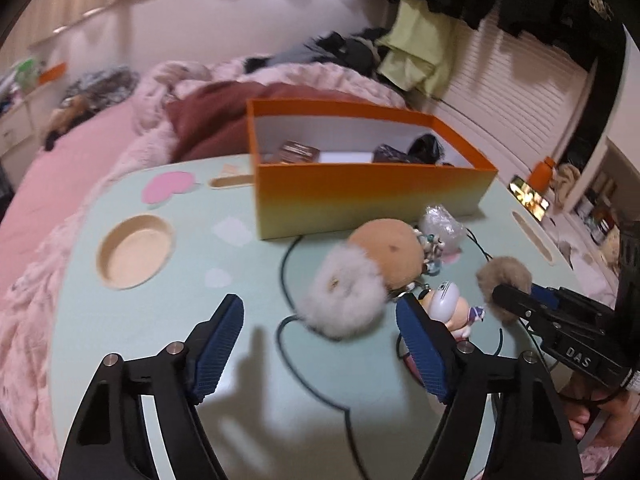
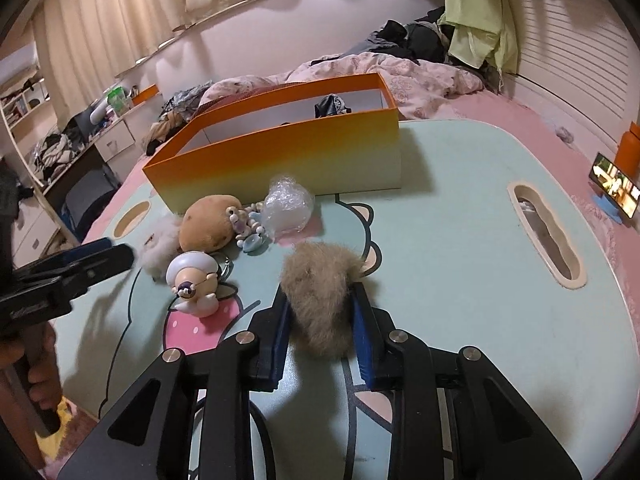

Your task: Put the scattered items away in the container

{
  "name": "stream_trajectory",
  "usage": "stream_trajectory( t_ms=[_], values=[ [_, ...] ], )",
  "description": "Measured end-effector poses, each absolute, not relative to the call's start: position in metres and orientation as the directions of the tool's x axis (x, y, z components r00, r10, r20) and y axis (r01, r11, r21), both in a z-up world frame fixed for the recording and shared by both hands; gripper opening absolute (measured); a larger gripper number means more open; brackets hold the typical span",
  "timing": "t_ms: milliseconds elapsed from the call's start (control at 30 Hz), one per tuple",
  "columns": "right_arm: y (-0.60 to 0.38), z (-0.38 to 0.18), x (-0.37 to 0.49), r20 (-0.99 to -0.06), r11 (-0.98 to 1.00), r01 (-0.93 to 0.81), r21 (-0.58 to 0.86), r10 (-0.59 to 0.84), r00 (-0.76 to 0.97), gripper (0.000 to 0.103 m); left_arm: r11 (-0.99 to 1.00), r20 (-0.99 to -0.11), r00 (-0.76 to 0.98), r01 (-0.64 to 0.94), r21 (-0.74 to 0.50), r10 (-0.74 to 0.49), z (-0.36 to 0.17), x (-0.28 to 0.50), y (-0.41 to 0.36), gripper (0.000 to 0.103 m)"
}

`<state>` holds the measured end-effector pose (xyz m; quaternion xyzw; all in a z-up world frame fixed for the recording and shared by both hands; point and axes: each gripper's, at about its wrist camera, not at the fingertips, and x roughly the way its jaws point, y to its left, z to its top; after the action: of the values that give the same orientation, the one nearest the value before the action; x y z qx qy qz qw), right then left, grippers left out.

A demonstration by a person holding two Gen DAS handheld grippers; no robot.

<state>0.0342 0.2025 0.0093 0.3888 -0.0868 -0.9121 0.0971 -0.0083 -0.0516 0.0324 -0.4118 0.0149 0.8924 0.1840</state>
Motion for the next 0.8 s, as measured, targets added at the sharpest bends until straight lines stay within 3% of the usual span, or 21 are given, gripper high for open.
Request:
stream_trajectory(
  t_ms=[67,133,167,200,533,800],
  values=[
    [0.204,0.009,0.034,-0.69,-0.965,0.111,0.239,-0.249,-0.679,0.03,-0.927,-0.758,-0.571,-0.355,-0.118,0.316,0.028,-0.014,-0.043,0.072],
    [0.202,0.009,0.035,-0.691,-0.965,0.111,0.236,-0.247,-0.68,0.03,-0.925,-0.774,-0.549,-0.36,-0.121,0.315,0.022,-0.02,-0.035,0.058],
    [0.202,0.01,0.034,-0.69,-0.965,0.111,0.236,-0.247,-0.68,0.03,-0.925,-0.777,-0.544,-0.358,-0.125,0.316,0.019,-0.02,-0.035,0.039],
    [0.201,0.01,0.034,-0.69,-0.965,0.111,0.238,-0.248,-0.68,0.03,-0.928,-0.777,-0.548,-0.352,-0.122,0.31,0.017,-0.021,-0.033,0.036],
    [0.202,0.01,0.034,-0.686,-0.962,0.112,0.248,-0.256,-0.681,0.03,-0.95,-0.705,-0.641,-0.256,-0.179,0.305,0.037,0.031,-0.08,0.034],
    [0.202,0.017,0.032,-0.679,-0.956,0.124,0.267,-0.278,-0.679,0.03,-0.926,-0.648,-0.666,-0.318,-0.201,0.369,0.072,0.028,-0.072,0.035]
  ],
)
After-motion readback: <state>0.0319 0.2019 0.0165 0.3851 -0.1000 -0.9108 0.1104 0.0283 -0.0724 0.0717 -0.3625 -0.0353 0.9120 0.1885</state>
